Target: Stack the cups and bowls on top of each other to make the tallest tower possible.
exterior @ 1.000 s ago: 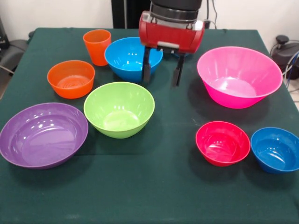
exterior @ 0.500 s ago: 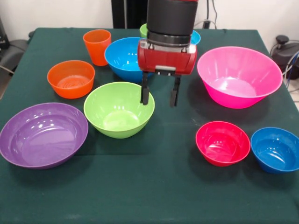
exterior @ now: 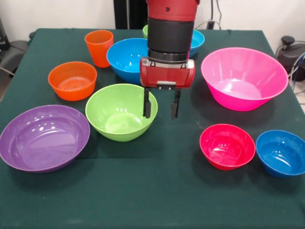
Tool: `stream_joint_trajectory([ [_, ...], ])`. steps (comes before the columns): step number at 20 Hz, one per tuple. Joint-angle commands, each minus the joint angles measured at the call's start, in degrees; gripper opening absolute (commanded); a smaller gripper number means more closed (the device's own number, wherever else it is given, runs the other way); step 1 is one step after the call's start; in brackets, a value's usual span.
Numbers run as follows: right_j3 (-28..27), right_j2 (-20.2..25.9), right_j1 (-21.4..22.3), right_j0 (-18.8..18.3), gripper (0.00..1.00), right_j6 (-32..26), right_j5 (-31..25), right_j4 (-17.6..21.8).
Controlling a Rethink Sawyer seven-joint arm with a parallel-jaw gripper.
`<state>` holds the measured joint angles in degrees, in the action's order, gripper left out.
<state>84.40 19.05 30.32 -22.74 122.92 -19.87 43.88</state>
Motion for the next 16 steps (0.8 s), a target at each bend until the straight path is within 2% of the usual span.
stream_joint_trajectory([
  [1, 0.98, 4.76, -3.93, -1.9, 1.0, -11.96, 1.69, 5.93],
  [8, 0.04, 6.09, -5.55, -3.14, 1.0, -12.09, 3.48, 8.48],
  [14, -2.67, 1.79, -8.48, -0.22, 1.0, -6.58, 8.75, 13.16],
  [16, -3.11, 1.96, -9.04, -0.41, 1.0, -6.61, 8.86, 13.7],
])
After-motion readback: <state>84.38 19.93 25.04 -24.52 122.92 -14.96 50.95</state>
